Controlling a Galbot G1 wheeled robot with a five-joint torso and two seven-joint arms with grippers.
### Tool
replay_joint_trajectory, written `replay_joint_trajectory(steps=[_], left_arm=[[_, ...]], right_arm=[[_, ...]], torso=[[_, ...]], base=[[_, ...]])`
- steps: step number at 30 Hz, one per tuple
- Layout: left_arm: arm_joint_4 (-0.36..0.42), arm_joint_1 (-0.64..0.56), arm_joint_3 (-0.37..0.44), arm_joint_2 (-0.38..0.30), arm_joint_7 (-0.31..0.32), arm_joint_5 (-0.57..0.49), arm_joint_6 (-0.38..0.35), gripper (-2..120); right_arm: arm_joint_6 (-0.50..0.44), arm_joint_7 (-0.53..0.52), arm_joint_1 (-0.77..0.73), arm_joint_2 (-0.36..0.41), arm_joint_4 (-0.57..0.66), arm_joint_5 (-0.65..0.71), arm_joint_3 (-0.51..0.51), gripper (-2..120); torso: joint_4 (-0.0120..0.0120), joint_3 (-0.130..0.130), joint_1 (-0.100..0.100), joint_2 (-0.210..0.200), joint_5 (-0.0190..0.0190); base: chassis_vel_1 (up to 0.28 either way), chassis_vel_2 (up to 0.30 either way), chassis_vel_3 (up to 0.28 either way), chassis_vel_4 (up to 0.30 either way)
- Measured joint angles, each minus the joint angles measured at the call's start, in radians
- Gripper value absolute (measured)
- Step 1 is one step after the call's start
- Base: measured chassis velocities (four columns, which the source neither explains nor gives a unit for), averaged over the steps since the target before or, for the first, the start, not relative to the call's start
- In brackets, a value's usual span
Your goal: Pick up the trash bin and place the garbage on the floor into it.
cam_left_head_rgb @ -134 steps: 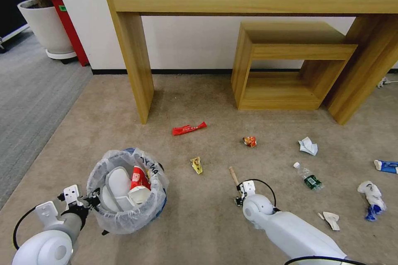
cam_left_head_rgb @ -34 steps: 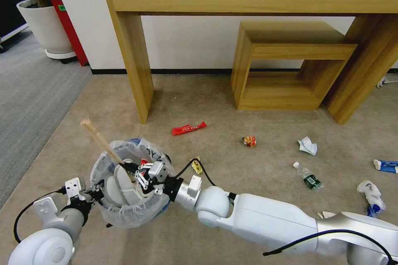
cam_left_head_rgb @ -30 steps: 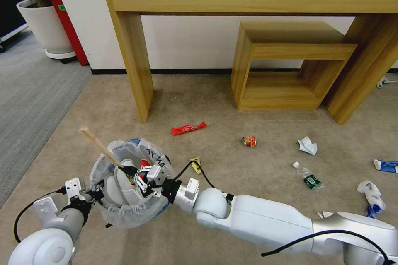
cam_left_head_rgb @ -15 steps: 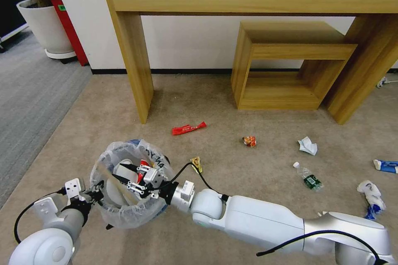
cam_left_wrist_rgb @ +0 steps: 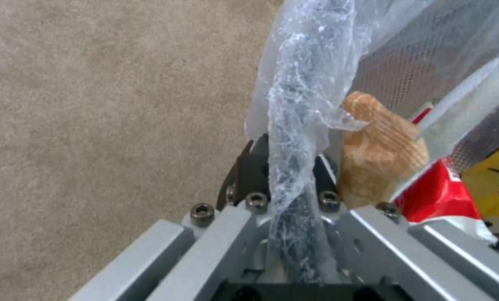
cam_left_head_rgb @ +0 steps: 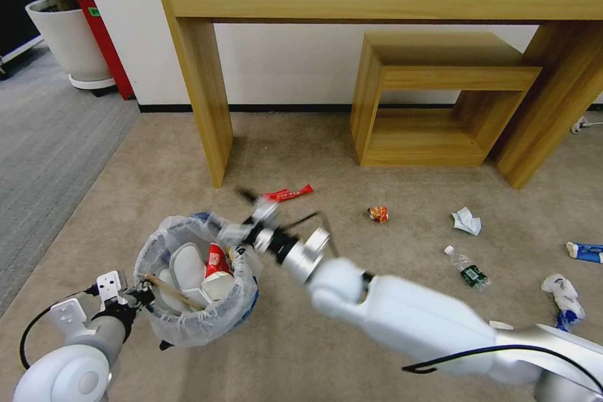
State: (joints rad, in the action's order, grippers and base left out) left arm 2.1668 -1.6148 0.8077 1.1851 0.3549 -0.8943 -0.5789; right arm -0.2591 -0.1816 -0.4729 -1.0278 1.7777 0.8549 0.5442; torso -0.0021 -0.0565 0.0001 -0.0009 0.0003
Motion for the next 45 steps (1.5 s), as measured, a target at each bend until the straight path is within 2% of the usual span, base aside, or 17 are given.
replay_joint_trajectory(steps=[1,4,5,6,9,10,12,14,15,18,22,25,32,45], left_arm=[[-0.001,0.001,0.003,-0.002,0.0,0.0,0.0,1],[-0.001,-0.001,0.007,-0.002,0.0,0.0,0.0,1],[0.004,-0.01,0.015,0.0,0.0,0.0,0.001,1],[0.004,-0.01,0.015,0.0,0.0,0.0,0.001,1],[0.008,-0.017,0.026,0.0,0.0,0.001,0.001,1],[0.008,-0.017,0.026,0.0,0.0,0.001,0.001,1],[0.008,-0.017,0.028,-0.001,0.0,0.001,0.001,1],[0.006,-0.017,0.029,-0.002,0.001,0.002,0.001,1],[0.006,-0.017,0.029,-0.002,0.001,0.002,0.001,1],[0.002,-0.016,0.029,-0.002,0.001,0.004,0.001,1],[0.002,-0.016,0.028,-0.003,0.001,0.004,0.001,1],[-0.004,-0.016,0.03,-0.005,0.001,0.004,0.001,1],[-0.004,-0.017,0.036,-0.007,-0.001,0.003,0.002,1],[-0.003,-0.016,0.04,0.0,-0.004,0.002,0.006,1]], right_arm=[[0.026,-0.029,-0.013,0.036,0.032,0.013,-0.081,100],[0.04,-0.067,-0.022,0.062,0.05,0.019,-0.128,100],[0.056,-0.101,-0.036,0.087,0.06,0.025,-0.185,100],[0.056,-0.101,-0.036,0.087,0.06,0.025,-0.185,100],[0.083,-0.167,-0.091,0.139,0.075,0.012,-0.298,100],[0.083,-0.167,-0.091,0.139,0.075,0.012,-0.298,100],[0.115,-0.215,-0.136,0.164,0.082,0.001,-0.375,100],[0.167,-0.266,-0.227,0.191,0.085,-0.019,-0.509,100],[0.167,-0.266,-0.227,0.191,0.085,-0.019,-0.509,100],[0.184,-0.288,-0.373,0.208,0.082,-0.043,-0.661,100],[0.171,-0.287,-0.445,0.205,0.079,-0.071,-0.735,100],[0.14,-0.263,-0.551,0.19,0.088,-0.128,-0.839,100],[0.124,-0.245,-0.666,0.162,0.101,-0.206,-0.921,100],[0.111,-0.211,-0.758,0.119,0.102,-0.299,-0.954,100]], torso=[[-0.0001,0.0,0.0,0.0,-0.0001],[-0.0003,0.0,0.0,0.0,-0.0001],[-0.0001,0.0,0.0,0.0,0.0001],[-0.0001,0.0,0.0,0.0,0.0001],[0.0002,0.0,0.0,0.0,0.0001],[0.0002,0.0,0.0,0.0,0.0001],[0.0001,0.0,0.0,0.0,0.0001],[0.0,0.0,0.0,0.0,0.0],[0.0,0.0,0.0,0.0,0.0],[-0.0003,0.0,0.0,0.0,0.0001],[-0.0003,0.0,0.0,0.0,0.0002],[-0.0001,0.0,0.0,0.0,-0.0001],[0.0,0.0,0.0,0.0,-0.0002],[0.0001,0.0,0.0,0.0,-0.0003]], base=[[0.0,0.0,0.0,0.0],[0.0,0.0,0.0,0.0],[0.0,0.0,0.0,0.0],[0.0,0.0,0.0,0.0],[0.0,0.0,0.0,0.0],[0.0,0.0,0.0,0.0],[0.0,0.0,0.0,0.0],[0.0,0.0,0.0,0.0],[0.0,0.0,0.0,0.0],[0.0,0.0,0.0,0.0],[0.0,0.0,0.0,0.0],[0.0,0.0,0.0,0.0],[0.0,0.0,0.0,0.0],[0.0,0.0,0.0,0.0]])
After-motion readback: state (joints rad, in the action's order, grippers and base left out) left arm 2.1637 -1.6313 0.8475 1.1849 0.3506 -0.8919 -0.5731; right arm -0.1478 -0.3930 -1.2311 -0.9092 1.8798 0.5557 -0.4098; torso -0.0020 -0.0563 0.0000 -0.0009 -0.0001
